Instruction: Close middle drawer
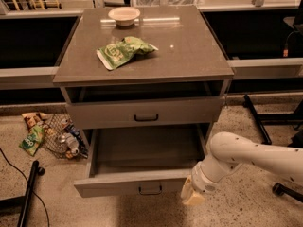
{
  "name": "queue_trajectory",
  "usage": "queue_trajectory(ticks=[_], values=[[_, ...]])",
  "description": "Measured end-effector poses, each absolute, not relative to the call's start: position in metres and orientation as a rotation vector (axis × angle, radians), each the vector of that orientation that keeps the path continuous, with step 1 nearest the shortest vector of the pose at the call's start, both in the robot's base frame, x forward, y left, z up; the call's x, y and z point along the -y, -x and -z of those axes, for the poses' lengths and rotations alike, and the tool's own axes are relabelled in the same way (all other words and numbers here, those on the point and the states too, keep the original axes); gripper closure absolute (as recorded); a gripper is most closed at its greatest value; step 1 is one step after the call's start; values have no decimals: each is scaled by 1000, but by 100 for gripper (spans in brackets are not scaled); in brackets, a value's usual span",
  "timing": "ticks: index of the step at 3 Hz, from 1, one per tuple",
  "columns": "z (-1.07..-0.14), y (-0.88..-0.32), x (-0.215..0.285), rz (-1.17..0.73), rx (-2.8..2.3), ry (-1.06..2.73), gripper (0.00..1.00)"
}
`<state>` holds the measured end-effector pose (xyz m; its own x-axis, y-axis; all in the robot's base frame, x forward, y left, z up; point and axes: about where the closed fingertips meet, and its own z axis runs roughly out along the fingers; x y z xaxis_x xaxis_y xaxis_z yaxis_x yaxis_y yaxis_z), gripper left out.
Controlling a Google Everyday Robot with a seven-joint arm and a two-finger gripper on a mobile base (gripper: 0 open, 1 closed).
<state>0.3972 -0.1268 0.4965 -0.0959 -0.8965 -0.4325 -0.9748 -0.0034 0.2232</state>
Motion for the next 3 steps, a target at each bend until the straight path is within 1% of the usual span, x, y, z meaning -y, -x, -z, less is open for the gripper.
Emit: queue_trajectory(ticks=[1,2,3], values=[[-497,-397,127,-710,-2094,1993,89],[-472,-404,131,-673,-2114,1991,100],[-438,-421,139,-589,-2088,2002,100]])
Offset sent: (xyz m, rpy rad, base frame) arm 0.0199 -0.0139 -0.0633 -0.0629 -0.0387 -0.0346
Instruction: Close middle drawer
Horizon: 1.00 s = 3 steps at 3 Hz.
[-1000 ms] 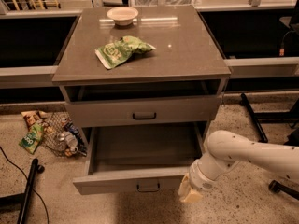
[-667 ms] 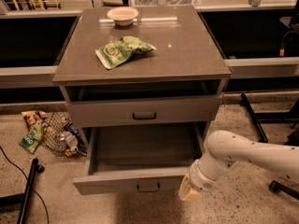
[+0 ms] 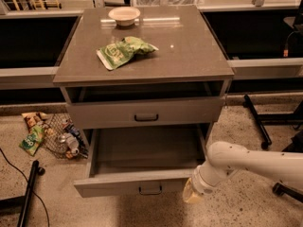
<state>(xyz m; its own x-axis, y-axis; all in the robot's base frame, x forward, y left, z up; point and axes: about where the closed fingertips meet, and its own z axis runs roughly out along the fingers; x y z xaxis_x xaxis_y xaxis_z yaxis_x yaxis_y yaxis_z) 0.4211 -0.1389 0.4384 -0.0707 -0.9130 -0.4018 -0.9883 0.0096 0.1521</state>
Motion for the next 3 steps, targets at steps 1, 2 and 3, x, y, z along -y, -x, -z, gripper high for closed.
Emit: queue_trajectory(ticks=[1,2,3], values=[[-419,-448,143,-462,-2050,2003,100],[-405,-470,147,-376,-2034,1967,100],[-405,-470,147,-376,-2034,1967,81]])
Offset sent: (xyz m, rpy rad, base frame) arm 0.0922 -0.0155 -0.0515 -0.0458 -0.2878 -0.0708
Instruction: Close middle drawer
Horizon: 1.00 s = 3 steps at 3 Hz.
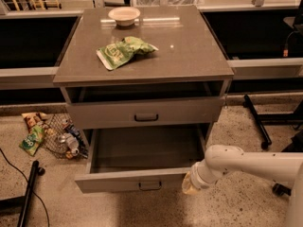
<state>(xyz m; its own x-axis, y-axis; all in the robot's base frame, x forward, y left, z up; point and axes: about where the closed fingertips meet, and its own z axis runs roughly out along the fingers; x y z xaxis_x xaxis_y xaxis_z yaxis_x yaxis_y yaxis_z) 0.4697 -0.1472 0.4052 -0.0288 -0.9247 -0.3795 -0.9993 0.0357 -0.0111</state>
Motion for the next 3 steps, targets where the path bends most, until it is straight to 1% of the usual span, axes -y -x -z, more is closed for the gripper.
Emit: queue_trajectory(ticks=[3], values=[[-405,-470,147,-376,-2034,1967,12]])
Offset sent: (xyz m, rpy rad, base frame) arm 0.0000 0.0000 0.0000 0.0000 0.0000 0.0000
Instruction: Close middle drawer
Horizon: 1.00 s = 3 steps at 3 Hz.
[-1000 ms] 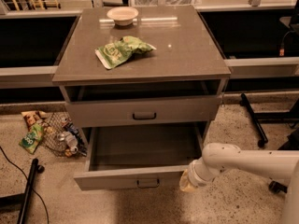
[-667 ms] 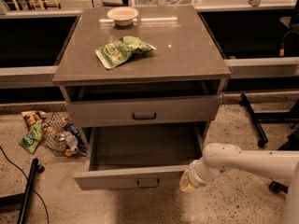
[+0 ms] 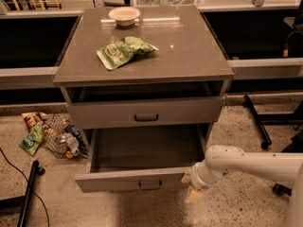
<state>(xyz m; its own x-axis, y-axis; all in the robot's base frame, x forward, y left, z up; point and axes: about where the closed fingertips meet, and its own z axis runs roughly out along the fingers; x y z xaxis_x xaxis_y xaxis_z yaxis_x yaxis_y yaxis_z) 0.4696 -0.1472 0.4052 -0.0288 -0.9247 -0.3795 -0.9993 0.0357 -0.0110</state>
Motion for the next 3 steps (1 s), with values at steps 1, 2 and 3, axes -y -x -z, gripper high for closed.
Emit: queue_trajectory(ticks=[1,2,3], values=[[-405,-470,147,-377,-2034,1967,0],[-405,-470,147,-377,-2034,1967,0],[-404,-490,151,-344,-2036,1954,16]])
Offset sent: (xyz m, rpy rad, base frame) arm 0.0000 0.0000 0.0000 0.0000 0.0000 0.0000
